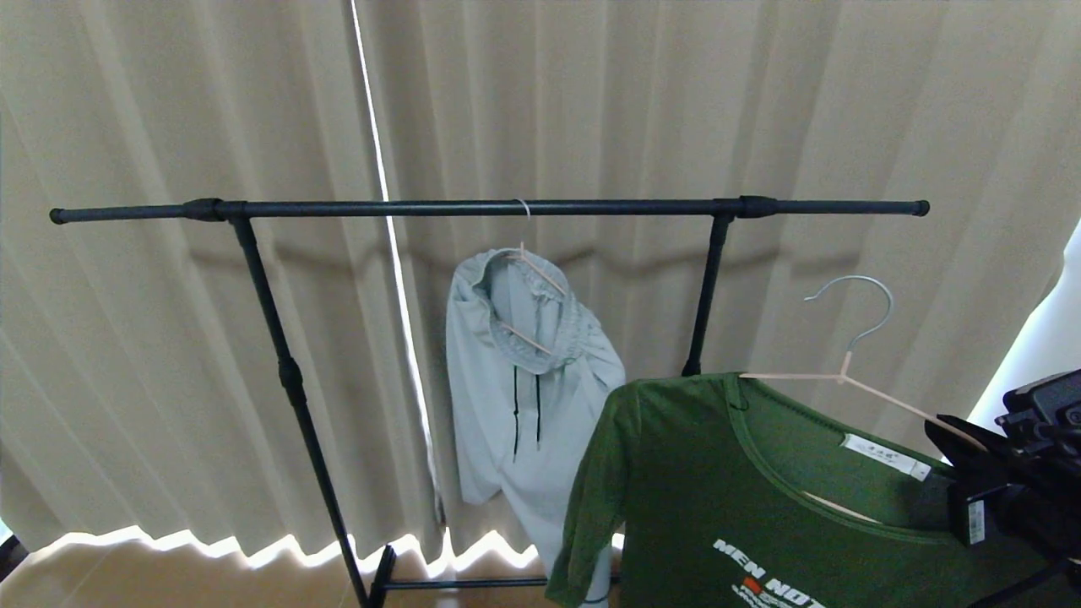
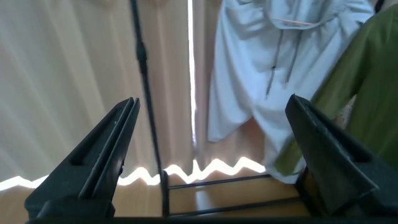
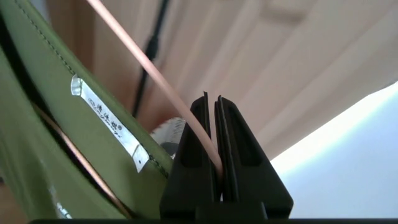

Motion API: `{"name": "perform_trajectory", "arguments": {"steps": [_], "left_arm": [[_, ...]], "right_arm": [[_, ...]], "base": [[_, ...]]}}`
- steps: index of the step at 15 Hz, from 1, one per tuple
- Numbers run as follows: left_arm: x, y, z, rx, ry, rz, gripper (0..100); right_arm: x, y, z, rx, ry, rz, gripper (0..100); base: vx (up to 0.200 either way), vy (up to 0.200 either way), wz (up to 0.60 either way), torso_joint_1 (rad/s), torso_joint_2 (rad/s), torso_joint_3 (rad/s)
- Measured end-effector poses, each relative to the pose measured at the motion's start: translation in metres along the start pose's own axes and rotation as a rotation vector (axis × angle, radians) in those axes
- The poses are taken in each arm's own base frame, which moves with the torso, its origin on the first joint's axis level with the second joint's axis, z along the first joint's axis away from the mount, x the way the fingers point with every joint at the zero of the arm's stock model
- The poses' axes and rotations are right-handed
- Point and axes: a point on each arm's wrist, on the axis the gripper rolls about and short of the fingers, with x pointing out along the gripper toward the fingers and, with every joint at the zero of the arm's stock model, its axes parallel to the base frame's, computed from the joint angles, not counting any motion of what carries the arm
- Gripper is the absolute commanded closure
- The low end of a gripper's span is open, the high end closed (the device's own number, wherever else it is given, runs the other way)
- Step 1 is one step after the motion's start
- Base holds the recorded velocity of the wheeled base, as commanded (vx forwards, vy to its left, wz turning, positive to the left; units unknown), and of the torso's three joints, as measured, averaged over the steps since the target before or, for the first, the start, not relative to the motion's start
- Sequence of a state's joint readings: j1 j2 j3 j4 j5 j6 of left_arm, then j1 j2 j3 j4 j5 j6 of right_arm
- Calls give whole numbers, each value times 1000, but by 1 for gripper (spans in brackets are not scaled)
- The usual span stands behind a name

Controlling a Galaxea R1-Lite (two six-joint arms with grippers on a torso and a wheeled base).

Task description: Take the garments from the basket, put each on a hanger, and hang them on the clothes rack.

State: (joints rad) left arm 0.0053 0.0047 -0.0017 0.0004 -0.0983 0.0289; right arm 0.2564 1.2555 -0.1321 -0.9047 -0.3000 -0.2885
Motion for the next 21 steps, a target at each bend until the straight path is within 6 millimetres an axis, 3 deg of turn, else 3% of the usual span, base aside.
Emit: {"name": "perform_trajectory", "arguments": {"steps": [10, 14, 21], "left_arm": [[0, 0, 0, 33, 1, -4, 0], [0, 0, 0, 88, 0, -15, 0], [0, 0, 0, 82, 1, -15, 0]], "right_arm": [[-4, -15, -1, -19, 18, -122, 100], [2, -16, 6, -40, 8, -128, 100], [33, -5, 25, -57, 4, -84, 100]], "base": [[0, 0, 0, 0, 0, 0], [200, 0, 0, -4, 2, 4], [200, 0, 0, 6, 2, 2]]}}
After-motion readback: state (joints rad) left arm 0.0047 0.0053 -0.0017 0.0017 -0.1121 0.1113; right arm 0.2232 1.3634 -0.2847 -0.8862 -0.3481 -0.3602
